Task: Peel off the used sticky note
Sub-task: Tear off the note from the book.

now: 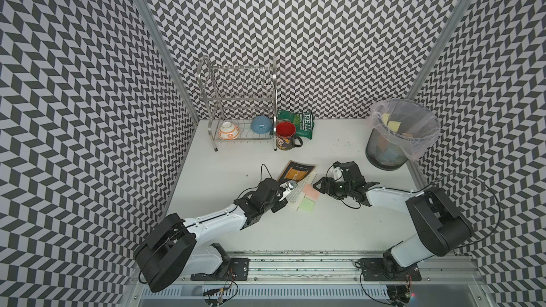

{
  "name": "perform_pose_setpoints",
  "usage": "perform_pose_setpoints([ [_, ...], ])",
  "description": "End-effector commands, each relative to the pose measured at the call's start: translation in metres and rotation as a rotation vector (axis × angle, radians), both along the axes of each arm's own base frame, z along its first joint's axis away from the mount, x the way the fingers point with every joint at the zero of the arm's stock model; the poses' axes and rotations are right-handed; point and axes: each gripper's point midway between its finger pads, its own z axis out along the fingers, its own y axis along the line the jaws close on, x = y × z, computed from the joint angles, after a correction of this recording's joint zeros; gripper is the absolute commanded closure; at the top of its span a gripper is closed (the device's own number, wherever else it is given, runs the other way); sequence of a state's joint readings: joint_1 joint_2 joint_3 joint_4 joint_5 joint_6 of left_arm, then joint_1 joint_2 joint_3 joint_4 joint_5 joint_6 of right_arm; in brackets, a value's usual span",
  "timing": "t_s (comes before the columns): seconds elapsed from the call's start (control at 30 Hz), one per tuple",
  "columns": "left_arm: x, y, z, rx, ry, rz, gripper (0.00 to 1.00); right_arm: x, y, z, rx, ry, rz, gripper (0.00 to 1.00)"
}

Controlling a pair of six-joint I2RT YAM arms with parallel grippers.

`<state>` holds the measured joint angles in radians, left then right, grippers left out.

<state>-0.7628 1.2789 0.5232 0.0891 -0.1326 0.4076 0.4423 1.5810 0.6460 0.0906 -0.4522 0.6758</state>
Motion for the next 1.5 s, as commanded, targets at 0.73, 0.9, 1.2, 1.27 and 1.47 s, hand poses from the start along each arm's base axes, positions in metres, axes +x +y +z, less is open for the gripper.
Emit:
perform_pose_setpoints([
  [0.73,0.002,0.0,-0.002,-0.032,0.047,0.006,1.0,-0.017,0.033,-0.014,-0.008,-0.011,0.116,0.54],
  [0.9,0.002,0.0,-0.003,-0.029,0.049,0.007,1.0,-0.018,0.032,-0.011,0.0,-0.017,0.107,0.74],
  [1.2,0.003,0.002,-0.006,-0.02,0.054,0.015,1.0,-0.012,0.02,-0.004,-0.066,-0.047,0.068,0.99],
  [1.27,0.003,0.002,-0.007,-0.017,0.057,0.015,1.0,-0.008,0.014,-0.001,-0.089,-0.061,0.057,1.0],
  [1.47,0.003,0.003,-0.007,-0.019,0.06,0.017,1.0,0.003,-0.024,0.022,-0.141,-0.104,-0.024,1.0],
])
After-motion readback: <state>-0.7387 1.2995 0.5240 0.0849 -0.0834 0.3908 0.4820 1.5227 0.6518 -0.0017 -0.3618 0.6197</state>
